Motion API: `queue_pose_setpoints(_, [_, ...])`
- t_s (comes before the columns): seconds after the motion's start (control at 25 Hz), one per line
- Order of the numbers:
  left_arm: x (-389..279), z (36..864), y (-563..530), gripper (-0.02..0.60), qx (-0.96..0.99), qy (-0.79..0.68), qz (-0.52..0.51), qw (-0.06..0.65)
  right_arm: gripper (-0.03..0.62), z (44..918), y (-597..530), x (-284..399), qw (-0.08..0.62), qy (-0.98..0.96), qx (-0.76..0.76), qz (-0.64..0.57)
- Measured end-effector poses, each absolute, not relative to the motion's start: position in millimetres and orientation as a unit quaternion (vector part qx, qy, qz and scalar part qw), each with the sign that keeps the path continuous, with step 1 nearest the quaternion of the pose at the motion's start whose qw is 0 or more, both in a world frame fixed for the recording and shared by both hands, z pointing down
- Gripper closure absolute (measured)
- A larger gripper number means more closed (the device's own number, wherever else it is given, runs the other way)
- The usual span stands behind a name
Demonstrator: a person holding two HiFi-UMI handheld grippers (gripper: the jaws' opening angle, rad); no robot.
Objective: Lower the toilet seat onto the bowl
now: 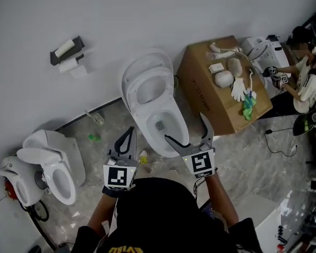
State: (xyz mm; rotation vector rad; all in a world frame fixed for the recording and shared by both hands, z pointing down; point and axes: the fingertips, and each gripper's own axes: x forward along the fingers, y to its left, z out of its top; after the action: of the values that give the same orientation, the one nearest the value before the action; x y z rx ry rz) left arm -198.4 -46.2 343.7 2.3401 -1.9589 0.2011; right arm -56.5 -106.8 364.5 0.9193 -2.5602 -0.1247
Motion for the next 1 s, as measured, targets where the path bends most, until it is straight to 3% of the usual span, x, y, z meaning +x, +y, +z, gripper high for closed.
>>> queue_pose_setpoints(0.32, [-233, 375, -81, 0.569, 0.796, -0.598, 0.057, 0.074, 0.013, 387, -152, -115, 0.279, -0.902, 0.310, -0.114])
queue_pose_setpoints(1.0, [-288, 398, -118, 0.569, 0.800, -0.583, 0.027, 0.142, 0.031, 476, -267, -187, 0.384, -0.864, 0.299, -0.128])
